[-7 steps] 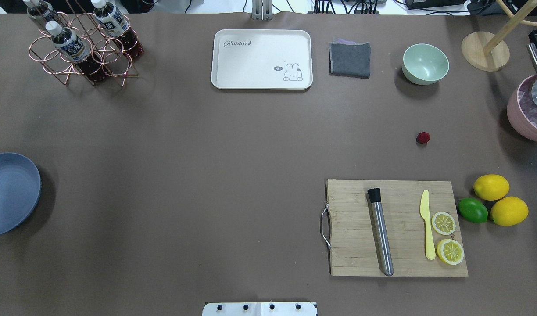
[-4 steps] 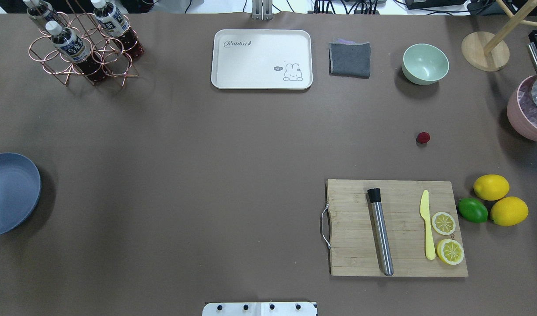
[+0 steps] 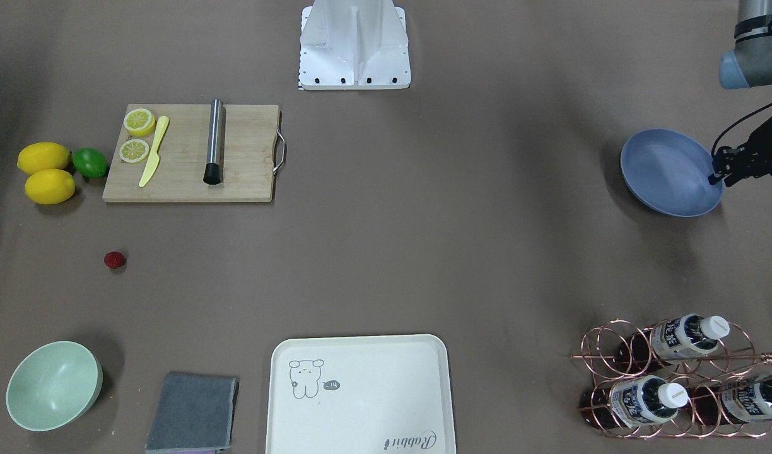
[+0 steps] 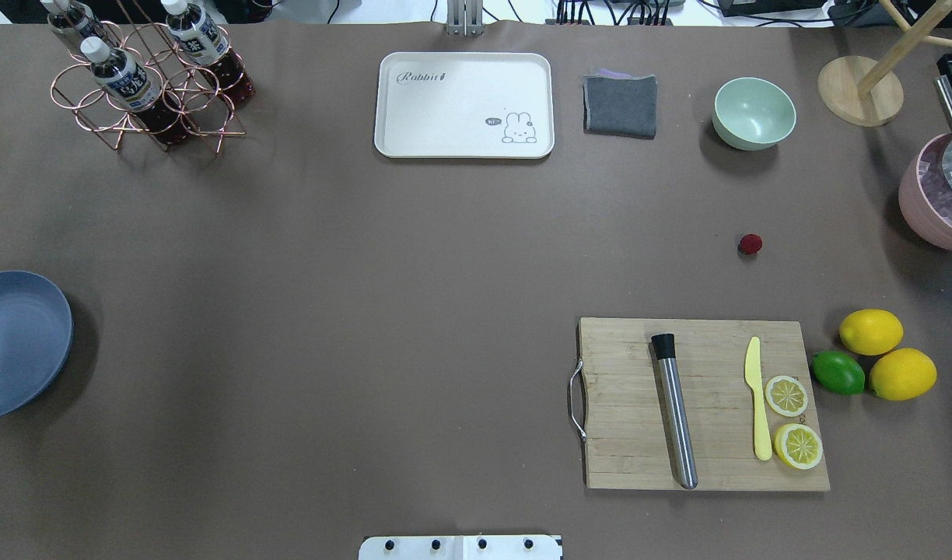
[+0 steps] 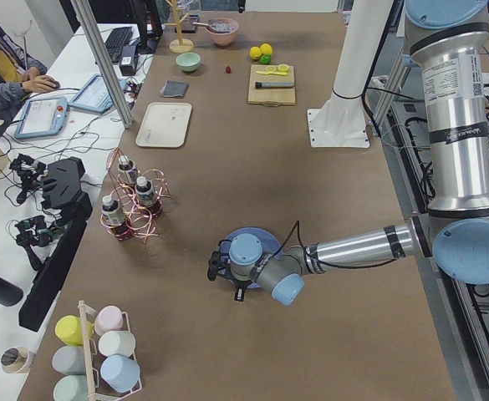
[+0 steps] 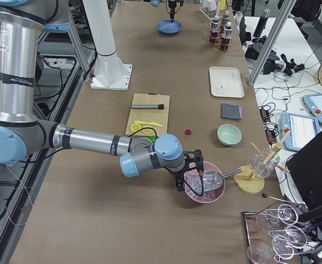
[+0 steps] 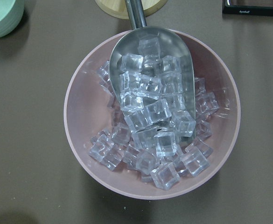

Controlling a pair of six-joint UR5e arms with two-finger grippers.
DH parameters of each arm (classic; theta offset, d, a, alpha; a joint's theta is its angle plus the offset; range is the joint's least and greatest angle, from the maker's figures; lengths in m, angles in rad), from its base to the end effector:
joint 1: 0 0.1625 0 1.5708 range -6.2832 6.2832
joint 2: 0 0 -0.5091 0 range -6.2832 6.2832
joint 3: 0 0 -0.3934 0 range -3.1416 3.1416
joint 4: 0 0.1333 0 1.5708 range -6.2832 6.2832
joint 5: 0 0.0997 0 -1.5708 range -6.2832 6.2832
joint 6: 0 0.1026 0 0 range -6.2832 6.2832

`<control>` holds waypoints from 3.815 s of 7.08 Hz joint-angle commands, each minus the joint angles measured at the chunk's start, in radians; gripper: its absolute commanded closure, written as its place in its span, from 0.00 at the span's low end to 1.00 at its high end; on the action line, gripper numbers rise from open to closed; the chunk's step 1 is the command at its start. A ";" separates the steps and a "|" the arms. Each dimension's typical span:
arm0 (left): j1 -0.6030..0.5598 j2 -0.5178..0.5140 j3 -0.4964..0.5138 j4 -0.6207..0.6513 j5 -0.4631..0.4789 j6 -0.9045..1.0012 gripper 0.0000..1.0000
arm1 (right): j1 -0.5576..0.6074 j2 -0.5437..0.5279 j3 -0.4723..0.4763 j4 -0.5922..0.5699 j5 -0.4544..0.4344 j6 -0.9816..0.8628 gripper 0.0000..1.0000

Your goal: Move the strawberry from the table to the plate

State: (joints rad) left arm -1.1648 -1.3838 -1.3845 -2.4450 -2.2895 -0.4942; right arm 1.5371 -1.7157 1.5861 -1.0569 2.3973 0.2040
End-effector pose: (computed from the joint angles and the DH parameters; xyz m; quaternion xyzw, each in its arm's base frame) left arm 0.0961 -0.3900 0.8260 0.0607 0.4077 0.0471 0.9099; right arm 0.0431 -0.4368 0.7442 0.1269 -0.4122 0.0000 0.9022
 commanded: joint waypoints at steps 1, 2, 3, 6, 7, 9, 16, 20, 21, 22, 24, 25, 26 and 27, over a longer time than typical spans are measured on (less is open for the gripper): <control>0.000 -0.033 -0.007 0.000 -0.011 -0.064 1.00 | 0.000 0.001 0.002 0.000 -0.001 -0.001 0.00; 0.000 -0.044 -0.007 0.001 -0.013 -0.072 1.00 | 0.000 0.004 0.002 0.000 -0.003 -0.002 0.00; 0.000 -0.052 -0.030 0.010 -0.049 -0.073 1.00 | 0.000 0.010 0.003 0.000 -0.007 0.005 0.00; 0.015 -0.280 -0.122 0.014 -0.205 -0.559 1.00 | -0.107 0.147 0.014 0.002 -0.036 0.249 0.00; 0.098 -0.318 -0.178 0.014 -0.167 -0.696 1.00 | -0.185 0.210 0.015 0.002 -0.077 0.344 0.00; 0.270 -0.441 -0.226 0.036 -0.018 -0.898 1.00 | -0.373 0.267 0.064 0.002 -0.240 0.513 0.00; 0.651 -0.713 -0.282 0.429 0.425 -0.948 1.00 | -0.632 0.306 0.025 0.003 -0.354 0.644 0.00; 0.654 -0.693 -0.281 0.425 0.429 -0.946 1.00 | -0.684 0.308 0.003 0.002 -0.371 0.640 0.02; 0.654 -0.693 -0.283 0.425 0.430 -0.946 1.00 | -0.689 0.317 -0.017 0.002 -0.382 0.638 0.03; 0.654 -0.693 -0.284 0.425 0.430 -0.946 0.66 | -0.689 0.335 -0.037 0.000 -0.385 0.637 0.10; 0.649 -0.693 -0.291 0.426 0.432 -0.946 0.46 | -0.690 0.337 -0.040 0.000 -0.385 0.631 0.93; 0.646 -0.695 -0.294 0.428 0.432 -0.946 0.46 | -0.684 0.343 -0.040 -0.003 -0.382 0.588 1.00; 0.645 -0.695 -0.294 0.428 0.432 -0.946 0.43 | -0.658 0.343 -0.037 -0.012 -0.373 0.551 1.00; 0.640 -0.698 -0.307 0.428 0.432 -0.946 0.33 | -0.649 0.376 -0.031 -0.020 -0.365 0.551 1.00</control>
State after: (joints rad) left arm -0.5203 -2.0793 -1.6811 -2.0174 -1.8577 -1.4404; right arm 0.8723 -1.3655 1.5499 -1.0677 2.0235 0.7713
